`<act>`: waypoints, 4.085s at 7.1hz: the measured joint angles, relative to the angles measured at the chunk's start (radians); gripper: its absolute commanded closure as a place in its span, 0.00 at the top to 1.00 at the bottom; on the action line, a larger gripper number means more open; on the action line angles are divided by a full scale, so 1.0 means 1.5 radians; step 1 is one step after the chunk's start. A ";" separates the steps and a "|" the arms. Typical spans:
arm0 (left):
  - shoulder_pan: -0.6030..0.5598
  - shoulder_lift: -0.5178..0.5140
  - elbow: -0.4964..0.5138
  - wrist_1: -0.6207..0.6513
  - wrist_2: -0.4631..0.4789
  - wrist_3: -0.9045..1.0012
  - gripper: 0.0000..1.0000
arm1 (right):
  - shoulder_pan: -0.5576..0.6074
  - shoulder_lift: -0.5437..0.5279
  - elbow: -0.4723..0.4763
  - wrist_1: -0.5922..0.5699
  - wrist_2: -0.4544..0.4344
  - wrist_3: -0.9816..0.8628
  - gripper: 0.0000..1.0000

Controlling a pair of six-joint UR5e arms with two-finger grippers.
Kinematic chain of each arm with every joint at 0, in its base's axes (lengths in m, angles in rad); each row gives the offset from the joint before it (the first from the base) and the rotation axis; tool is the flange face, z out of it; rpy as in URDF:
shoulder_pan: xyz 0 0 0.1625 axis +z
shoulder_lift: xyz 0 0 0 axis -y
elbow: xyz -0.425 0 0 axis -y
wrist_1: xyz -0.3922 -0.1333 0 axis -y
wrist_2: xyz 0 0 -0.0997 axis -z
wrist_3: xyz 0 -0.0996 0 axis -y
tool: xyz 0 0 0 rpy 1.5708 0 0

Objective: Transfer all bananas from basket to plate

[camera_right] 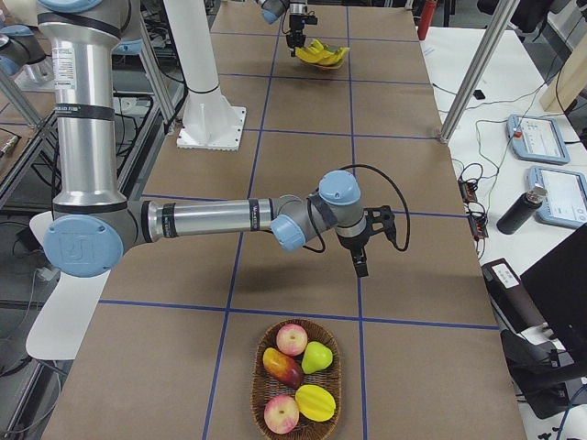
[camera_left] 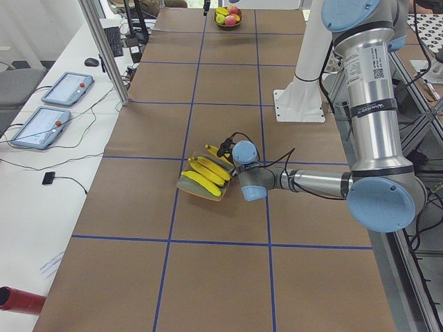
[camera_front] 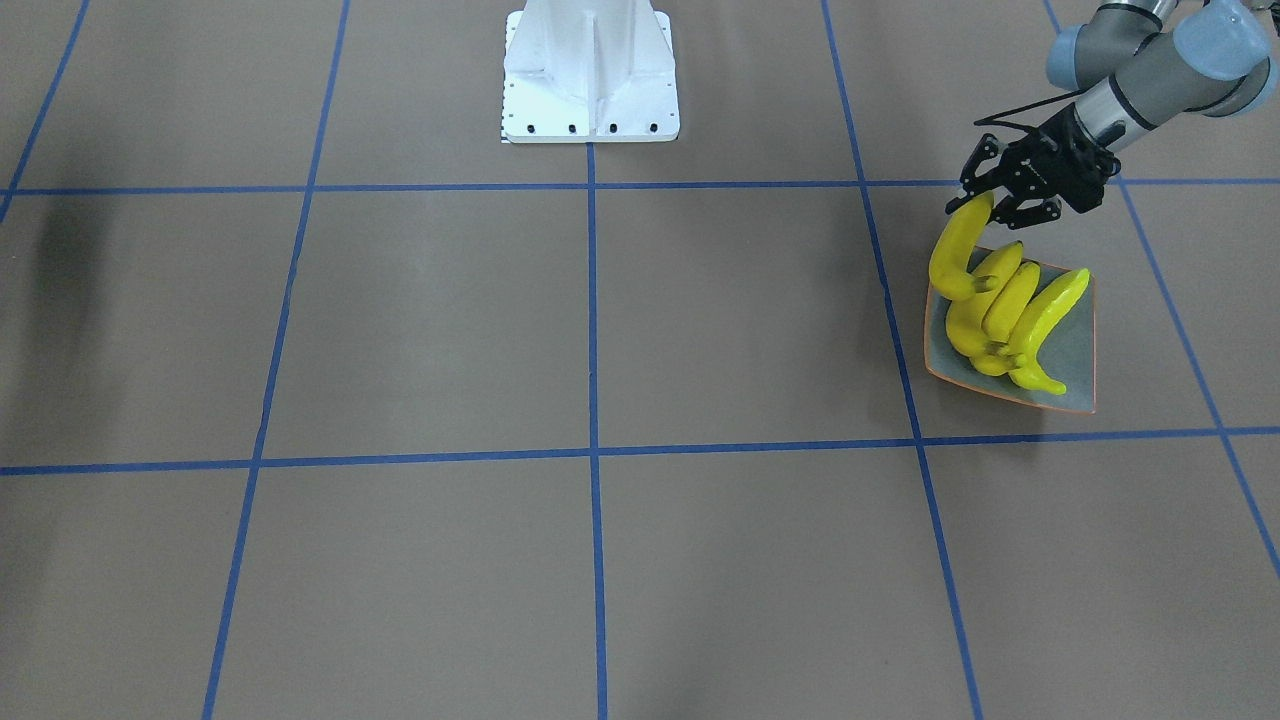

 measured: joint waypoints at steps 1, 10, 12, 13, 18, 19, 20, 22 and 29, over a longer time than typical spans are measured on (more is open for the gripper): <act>-0.005 -0.005 0.015 0.000 -0.006 0.009 0.43 | 0.000 0.001 0.000 0.000 0.000 0.000 1.00; -0.111 -0.051 0.051 0.045 -0.053 0.052 0.99 | 0.002 0.007 0.000 -0.001 0.000 0.001 1.00; -0.192 -0.079 0.056 0.099 -0.084 0.090 0.99 | 0.005 0.006 0.000 -0.002 0.008 0.001 1.00; -0.220 -0.083 0.059 0.120 -0.089 0.121 0.99 | 0.007 0.005 -0.001 -0.002 0.012 0.001 1.00; -0.307 -0.092 0.042 0.248 -0.060 0.223 0.99 | 0.051 -0.001 -0.053 -0.003 0.040 -0.050 1.00; -0.329 -0.103 0.022 0.329 -0.038 0.290 0.99 | 0.071 -0.003 -0.078 -0.003 0.062 -0.085 1.00; -0.357 -0.118 0.008 0.417 -0.023 0.368 0.99 | 0.084 -0.007 -0.093 -0.004 0.078 -0.106 1.00; -0.421 -0.164 -0.002 0.623 -0.014 0.537 1.00 | 0.094 -0.027 -0.102 -0.006 0.087 -0.118 1.00; -0.551 -0.160 0.003 0.922 -0.023 0.637 1.00 | 0.115 -0.113 -0.032 -0.062 0.092 -0.147 1.00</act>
